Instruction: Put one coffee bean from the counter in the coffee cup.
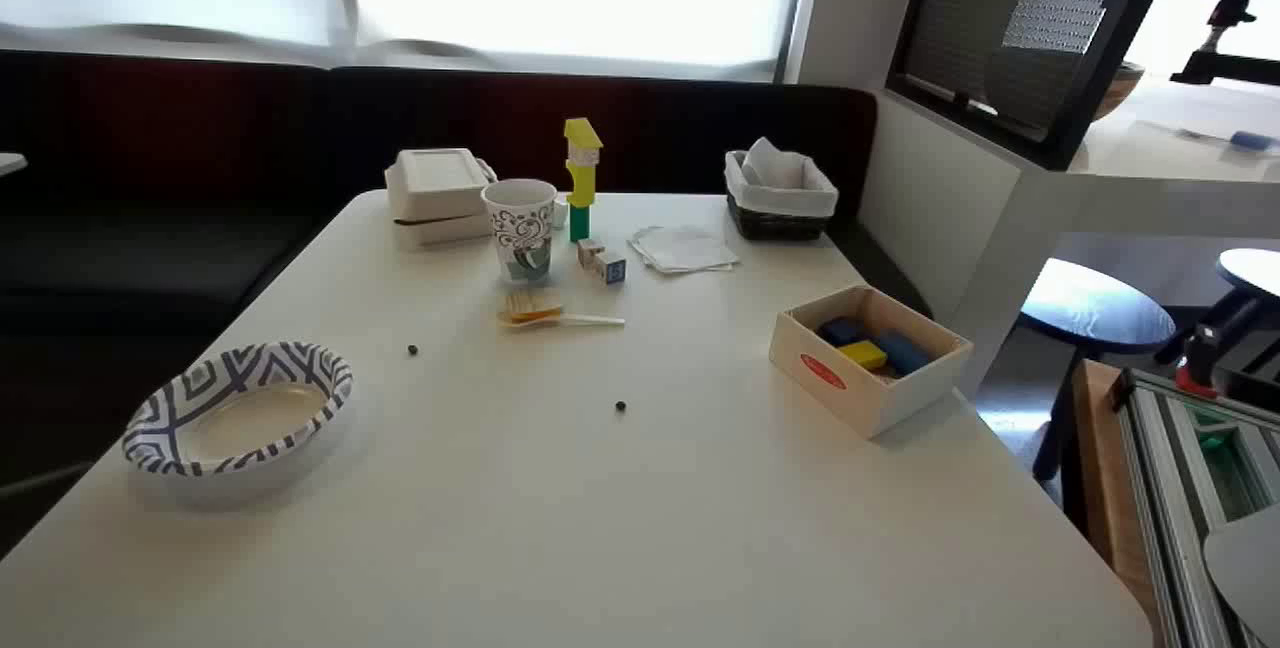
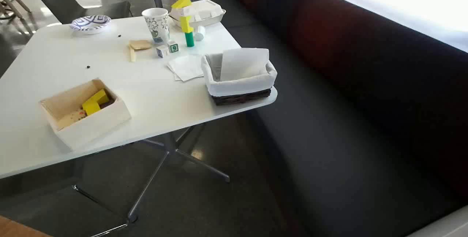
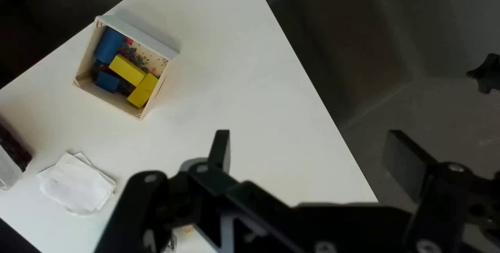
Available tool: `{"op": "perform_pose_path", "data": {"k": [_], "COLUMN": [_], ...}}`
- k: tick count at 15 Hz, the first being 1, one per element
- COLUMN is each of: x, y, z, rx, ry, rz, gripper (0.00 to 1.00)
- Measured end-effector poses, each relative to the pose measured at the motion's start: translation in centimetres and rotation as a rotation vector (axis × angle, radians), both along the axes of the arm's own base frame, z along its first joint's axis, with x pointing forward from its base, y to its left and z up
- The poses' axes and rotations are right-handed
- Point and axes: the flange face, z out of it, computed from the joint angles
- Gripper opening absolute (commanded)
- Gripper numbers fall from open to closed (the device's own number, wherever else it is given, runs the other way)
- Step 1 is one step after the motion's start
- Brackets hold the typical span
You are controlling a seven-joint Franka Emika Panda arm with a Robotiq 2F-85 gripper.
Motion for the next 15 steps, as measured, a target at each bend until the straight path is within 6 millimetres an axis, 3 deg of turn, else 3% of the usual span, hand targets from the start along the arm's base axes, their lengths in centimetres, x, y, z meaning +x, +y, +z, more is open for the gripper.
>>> {"op": "perform_pose_path", "data": {"k": [15], "x": [0.51], "y": [-0.28], "z": [0.05], "rx": [0.007], "ry": [-0.014], "rz": [-0.019], "gripper": [1.00]}}
